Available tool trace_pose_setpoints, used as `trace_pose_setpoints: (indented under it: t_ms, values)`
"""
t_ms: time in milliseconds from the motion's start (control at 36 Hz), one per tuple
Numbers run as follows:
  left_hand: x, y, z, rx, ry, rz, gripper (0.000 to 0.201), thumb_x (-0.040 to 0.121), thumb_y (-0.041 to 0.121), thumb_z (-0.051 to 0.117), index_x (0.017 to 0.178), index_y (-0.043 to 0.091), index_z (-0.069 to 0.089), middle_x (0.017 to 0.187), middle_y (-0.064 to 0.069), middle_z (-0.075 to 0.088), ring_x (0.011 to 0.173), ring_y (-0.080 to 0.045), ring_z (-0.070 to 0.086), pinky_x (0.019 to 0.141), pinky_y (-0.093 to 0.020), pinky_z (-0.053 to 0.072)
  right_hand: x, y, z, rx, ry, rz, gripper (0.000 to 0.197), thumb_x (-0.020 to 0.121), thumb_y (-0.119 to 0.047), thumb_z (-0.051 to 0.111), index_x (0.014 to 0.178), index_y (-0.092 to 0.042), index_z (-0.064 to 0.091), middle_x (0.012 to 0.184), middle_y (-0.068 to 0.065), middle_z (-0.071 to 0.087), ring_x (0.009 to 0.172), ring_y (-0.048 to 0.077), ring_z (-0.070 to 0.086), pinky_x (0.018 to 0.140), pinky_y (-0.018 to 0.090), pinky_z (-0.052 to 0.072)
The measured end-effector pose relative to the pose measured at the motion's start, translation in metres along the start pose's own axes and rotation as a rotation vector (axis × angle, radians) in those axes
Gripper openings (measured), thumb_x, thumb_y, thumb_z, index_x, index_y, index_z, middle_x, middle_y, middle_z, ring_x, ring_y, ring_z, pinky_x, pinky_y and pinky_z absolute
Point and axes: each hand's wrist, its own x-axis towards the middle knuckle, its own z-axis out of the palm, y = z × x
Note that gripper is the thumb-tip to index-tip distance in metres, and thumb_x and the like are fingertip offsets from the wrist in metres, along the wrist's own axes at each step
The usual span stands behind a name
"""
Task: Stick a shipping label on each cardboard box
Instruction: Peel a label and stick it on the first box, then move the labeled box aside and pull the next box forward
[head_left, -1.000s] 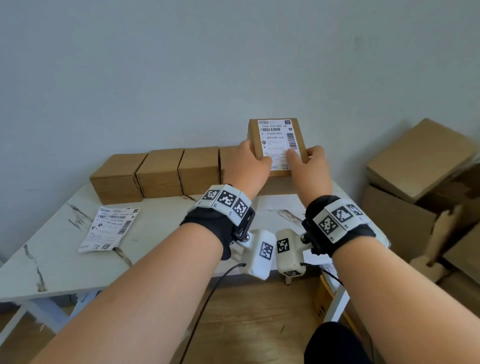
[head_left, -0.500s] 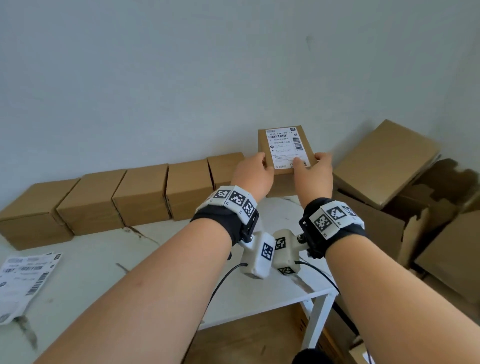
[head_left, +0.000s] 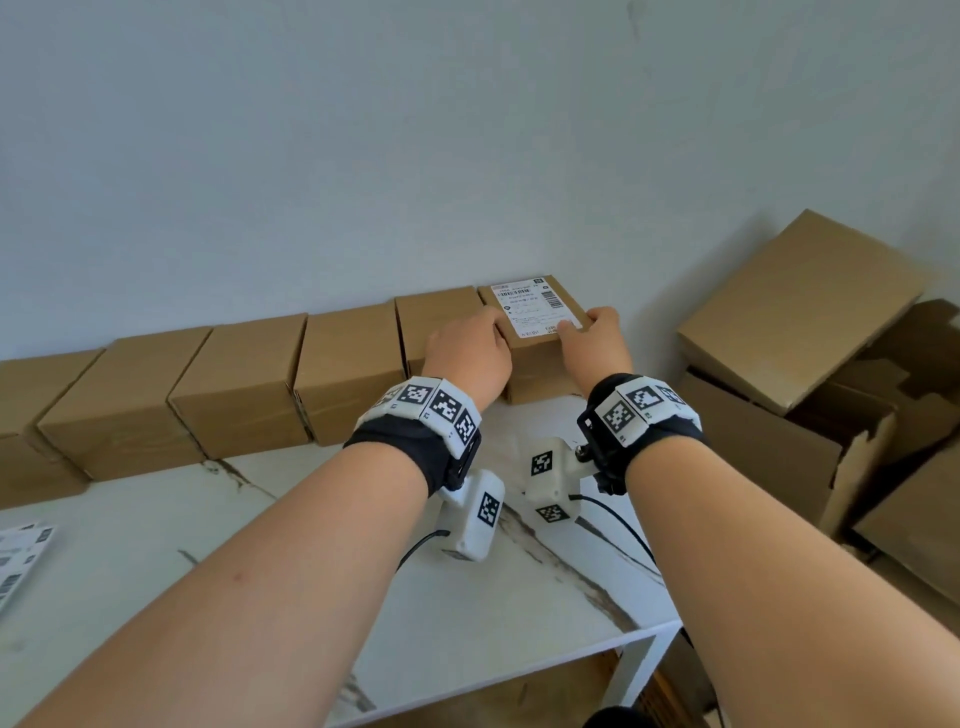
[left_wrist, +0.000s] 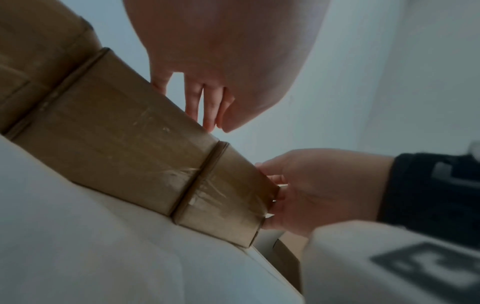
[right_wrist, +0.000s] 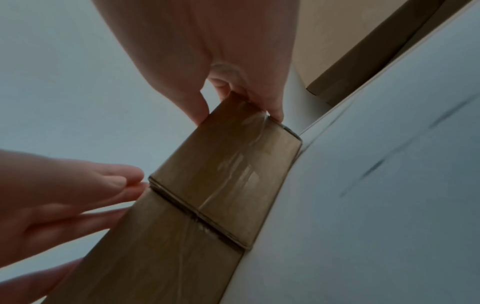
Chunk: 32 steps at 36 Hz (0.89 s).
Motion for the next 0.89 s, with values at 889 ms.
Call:
trace_pose_setpoints:
  t_ms: [889]
  values:
    - [-0.062,-0.05,-0.039,0.291,0.025,0.05,0.046,0.093,0.007,0.041,0.133,0.024,0.054,0.122,-0.009,0.047,0.116,-0.028,0.038,0.095,-0.035,0.036,-0.077,-0.031,0.02,-0.267,-0.13,-0.206,0.032,0.084,-0.021,0.068,0.11,-0.01,0.053,0.104,0.007,0.061,0.089,0.021,0.057,0.072,0.03,0.045]
